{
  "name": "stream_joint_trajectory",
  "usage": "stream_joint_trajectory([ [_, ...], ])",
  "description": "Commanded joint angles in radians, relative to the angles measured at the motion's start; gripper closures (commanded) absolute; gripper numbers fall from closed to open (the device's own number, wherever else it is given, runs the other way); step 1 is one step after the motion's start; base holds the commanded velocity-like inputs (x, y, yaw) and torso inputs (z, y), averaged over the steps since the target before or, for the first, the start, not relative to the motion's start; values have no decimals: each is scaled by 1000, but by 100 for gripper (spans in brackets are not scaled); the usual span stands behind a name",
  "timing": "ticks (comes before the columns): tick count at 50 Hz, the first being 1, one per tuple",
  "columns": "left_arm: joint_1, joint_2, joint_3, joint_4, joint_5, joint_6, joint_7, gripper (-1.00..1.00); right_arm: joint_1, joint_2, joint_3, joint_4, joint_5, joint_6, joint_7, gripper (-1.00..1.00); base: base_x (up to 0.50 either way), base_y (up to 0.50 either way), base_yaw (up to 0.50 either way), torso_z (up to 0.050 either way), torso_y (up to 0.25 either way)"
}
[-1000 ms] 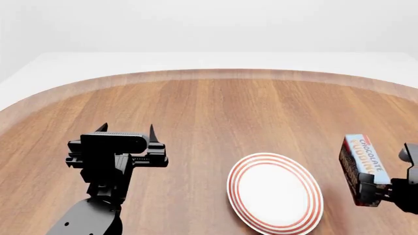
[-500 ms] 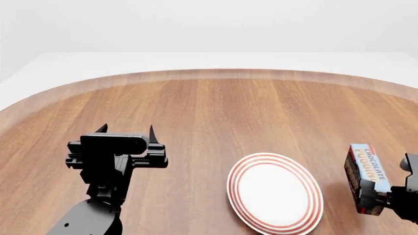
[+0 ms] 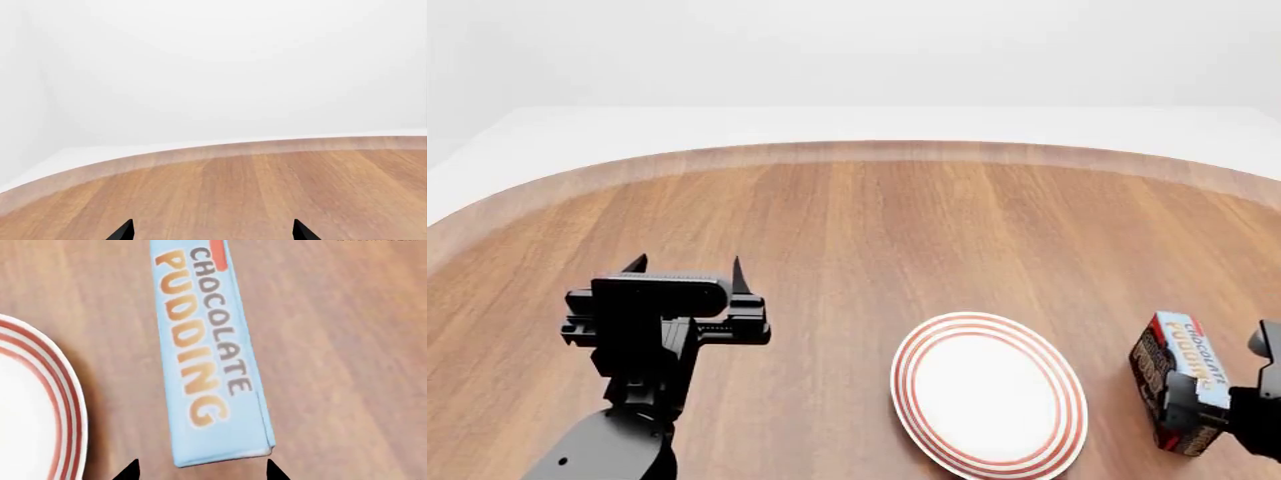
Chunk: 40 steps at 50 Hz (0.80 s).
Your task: Put the chocolate pudding to the right of the plate.
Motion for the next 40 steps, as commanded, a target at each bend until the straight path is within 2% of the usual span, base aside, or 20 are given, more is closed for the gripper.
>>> stream_joint_trajectory([
  [1,0,-2,3,0,-3,0,-3,-100,5,2,5,2,-10,-6,3,-100,0,0,0,0,0],
  [14,0,-4,9,-3,-5,3,-6,-100,-8,42,48,-118,-14,-78,77,-100,0,0,0,0,0],
  [27,-1,-7,11,3,-9,-2,-11,-100,-23,151,217,-386,123,-148,177,-100,0,0,0,0,0],
  [40,-8,-10,13,9,-14,-8,-17,-100,-8,155,225,-510,134,-149,189,-100,0,0,0,0,0],
])
